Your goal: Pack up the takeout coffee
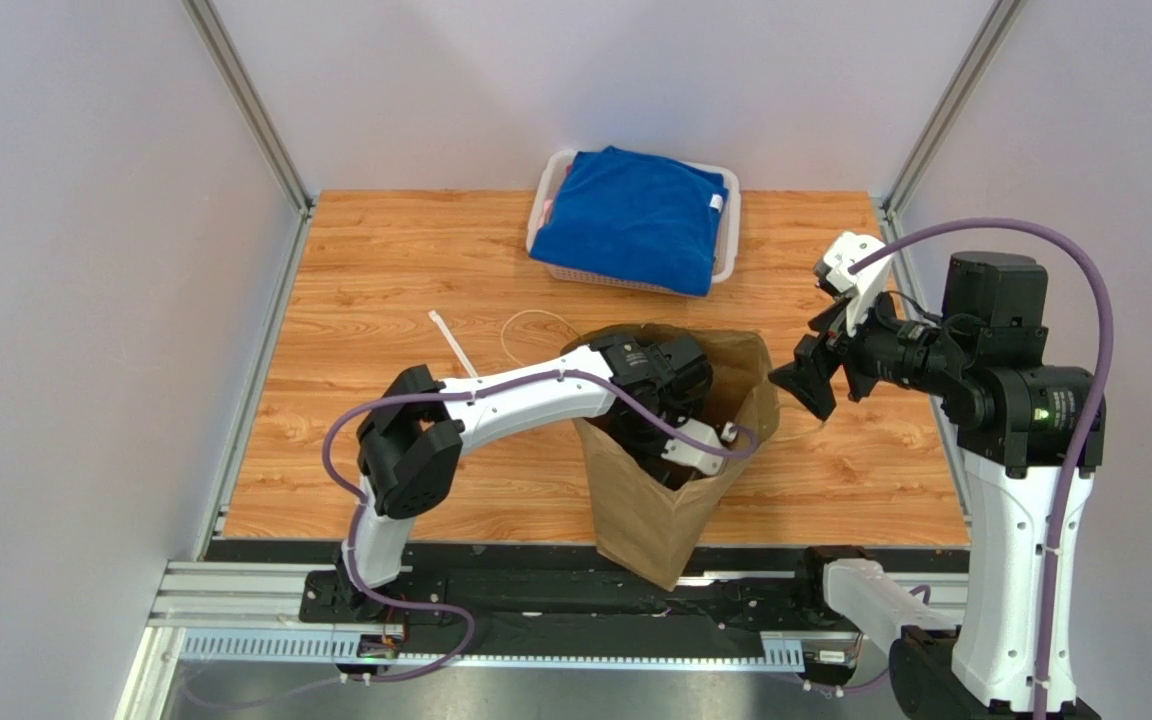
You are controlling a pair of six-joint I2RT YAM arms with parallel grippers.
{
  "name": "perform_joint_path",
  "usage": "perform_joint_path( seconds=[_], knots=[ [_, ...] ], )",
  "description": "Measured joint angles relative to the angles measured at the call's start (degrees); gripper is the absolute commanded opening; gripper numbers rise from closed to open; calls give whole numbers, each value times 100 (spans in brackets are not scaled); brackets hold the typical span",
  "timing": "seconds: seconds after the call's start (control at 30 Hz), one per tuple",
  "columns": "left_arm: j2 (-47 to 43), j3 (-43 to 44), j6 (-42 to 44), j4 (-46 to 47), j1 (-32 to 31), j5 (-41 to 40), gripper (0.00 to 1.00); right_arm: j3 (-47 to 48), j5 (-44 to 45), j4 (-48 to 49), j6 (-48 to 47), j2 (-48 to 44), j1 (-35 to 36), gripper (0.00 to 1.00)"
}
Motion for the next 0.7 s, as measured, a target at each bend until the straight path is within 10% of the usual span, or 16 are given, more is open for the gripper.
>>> perform_joint_path(
  seconds=[0.7],
  knots=[
    [-1204, -1346, 2538, -732, -437, -1381, 29, -376, -885, 92, 411, 804, 1283, 67]
  ],
)
